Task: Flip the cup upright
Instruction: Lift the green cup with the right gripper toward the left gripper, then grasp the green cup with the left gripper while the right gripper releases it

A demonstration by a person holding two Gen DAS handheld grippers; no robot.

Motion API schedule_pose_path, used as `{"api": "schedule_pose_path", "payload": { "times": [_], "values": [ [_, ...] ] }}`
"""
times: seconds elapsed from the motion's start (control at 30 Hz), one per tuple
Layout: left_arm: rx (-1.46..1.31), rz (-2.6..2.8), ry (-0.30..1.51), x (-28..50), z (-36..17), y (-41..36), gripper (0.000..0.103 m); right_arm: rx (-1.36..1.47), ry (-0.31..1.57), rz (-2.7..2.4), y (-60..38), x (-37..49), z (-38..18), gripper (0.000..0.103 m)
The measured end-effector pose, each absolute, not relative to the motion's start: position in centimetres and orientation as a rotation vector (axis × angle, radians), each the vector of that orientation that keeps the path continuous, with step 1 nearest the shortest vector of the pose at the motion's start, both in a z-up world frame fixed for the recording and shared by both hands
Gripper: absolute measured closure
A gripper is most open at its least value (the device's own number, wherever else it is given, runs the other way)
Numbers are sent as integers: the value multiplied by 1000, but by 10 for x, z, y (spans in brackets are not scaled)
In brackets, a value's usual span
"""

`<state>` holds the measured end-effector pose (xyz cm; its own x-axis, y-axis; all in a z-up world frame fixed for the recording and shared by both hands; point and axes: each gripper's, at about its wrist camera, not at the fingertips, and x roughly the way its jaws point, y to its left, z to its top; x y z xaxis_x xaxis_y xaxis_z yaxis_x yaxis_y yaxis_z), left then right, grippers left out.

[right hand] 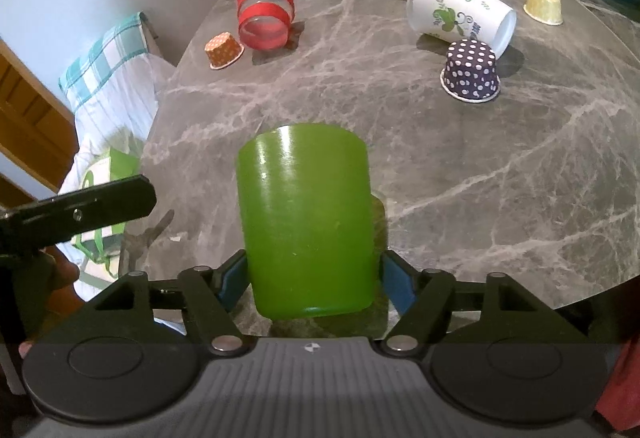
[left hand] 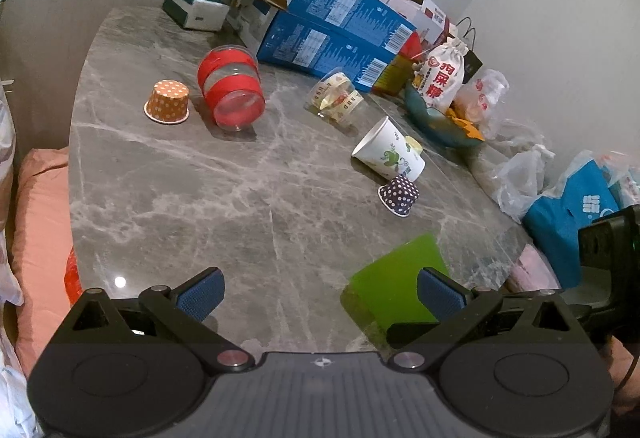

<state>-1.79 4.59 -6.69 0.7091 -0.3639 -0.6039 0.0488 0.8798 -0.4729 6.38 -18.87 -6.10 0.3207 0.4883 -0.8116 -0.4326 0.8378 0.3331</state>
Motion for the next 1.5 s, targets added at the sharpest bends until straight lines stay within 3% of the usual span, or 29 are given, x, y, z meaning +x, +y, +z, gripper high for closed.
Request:
{"api": "schedule_pose_path", "payload": {
  "times": [0.43,0.5,0.73,1.03,1.27,1.5],
  "values": [
    [-686,-319,901,8,-72,28,0,-3,1054,623,-183,57,-62,18],
    [-739,-284,936,15,-77,23,0,-10,1038,626,-183,55,-61,13],
    [-780,-179,1040,33,-88,-4,0,-28,976,634,-188,48,-57,11],
    [-677,-65,1076,44,-82,-32,9,-6,913,659,-209,38,-55,7],
    [-646,-16,1081,50,-79,-42,24,51,877,679,-231,32,-55,6],
    [-590,-20,1082,55,-75,-46,25,154,856,670,-255,29,-56,5]
  ]
}}
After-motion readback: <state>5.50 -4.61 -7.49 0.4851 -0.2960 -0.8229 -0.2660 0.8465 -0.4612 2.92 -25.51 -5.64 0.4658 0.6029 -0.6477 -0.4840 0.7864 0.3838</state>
